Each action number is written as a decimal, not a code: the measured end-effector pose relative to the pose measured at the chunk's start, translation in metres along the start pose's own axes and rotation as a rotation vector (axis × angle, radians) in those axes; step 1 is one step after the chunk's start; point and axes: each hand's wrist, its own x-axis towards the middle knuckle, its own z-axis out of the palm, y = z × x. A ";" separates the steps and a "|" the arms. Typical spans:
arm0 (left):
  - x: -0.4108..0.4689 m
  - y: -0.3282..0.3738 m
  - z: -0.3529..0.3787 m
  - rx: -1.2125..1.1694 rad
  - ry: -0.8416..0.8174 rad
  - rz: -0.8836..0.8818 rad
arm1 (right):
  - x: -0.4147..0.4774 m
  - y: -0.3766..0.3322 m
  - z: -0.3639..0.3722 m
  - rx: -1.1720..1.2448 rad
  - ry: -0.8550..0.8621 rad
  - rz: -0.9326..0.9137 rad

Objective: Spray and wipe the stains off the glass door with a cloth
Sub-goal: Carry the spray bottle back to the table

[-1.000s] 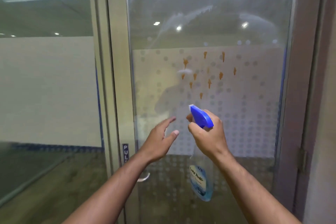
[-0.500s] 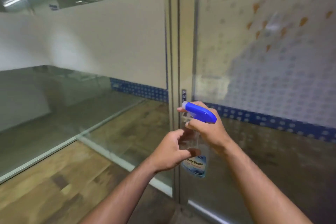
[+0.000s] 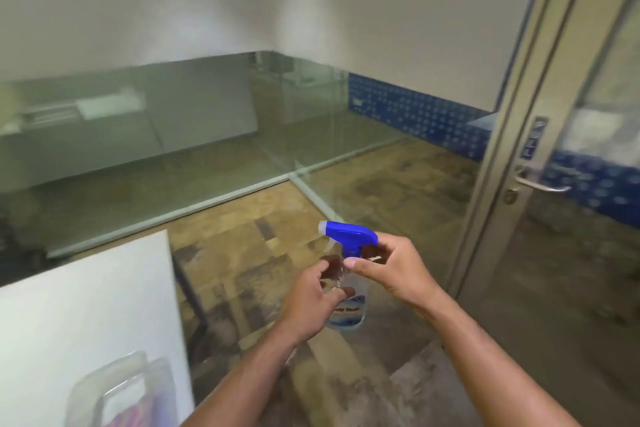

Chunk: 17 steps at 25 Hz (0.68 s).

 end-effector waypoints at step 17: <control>-0.161 -0.199 -0.333 0.110 0.421 -0.231 | 0.044 -0.034 0.441 0.049 -0.386 0.100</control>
